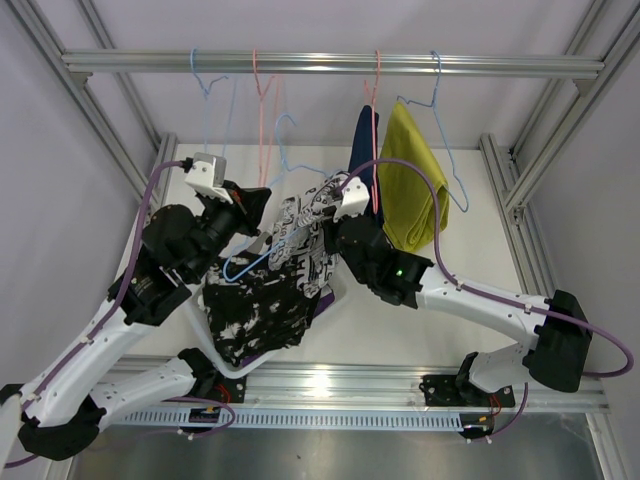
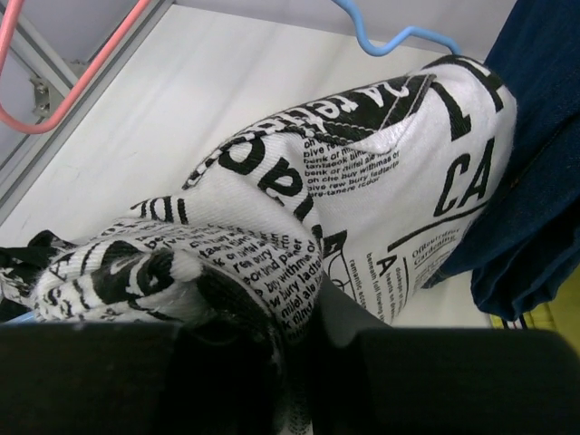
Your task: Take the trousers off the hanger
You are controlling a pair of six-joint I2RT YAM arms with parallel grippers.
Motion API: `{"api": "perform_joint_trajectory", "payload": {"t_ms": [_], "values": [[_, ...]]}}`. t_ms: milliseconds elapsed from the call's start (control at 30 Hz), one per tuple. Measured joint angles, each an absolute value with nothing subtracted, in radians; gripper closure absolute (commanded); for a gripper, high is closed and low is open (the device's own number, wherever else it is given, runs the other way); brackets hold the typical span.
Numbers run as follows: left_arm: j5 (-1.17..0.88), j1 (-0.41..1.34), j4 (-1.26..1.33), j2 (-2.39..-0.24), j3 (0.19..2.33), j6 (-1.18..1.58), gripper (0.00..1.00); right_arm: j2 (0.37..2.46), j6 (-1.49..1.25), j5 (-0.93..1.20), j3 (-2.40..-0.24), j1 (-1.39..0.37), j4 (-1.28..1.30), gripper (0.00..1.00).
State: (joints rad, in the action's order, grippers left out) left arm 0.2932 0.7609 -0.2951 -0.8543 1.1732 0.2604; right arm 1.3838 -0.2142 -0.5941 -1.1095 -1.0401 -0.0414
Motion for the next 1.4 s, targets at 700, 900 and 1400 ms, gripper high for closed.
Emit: {"api": "perform_joint_trajectory", "payload": {"t_ms": [700,900,1400], "values": [[0.284,0.761,-0.295,-0.857,1.173,0.260,0.99,1.334,-0.228,-0.567,-1.105,-1.028,0.002,1.00],[0.284,0.761,-0.293,-0.856,1.173,0.260,1.00,1.243,-0.204,-0.577,-1.141,-1.028,0.118,1.00],[0.280,0.761,-0.271,-0.855,1.173,0.261,0.99,1.152,-0.171,-0.612,-1.207,-1.028,0.249,1.00]]}}
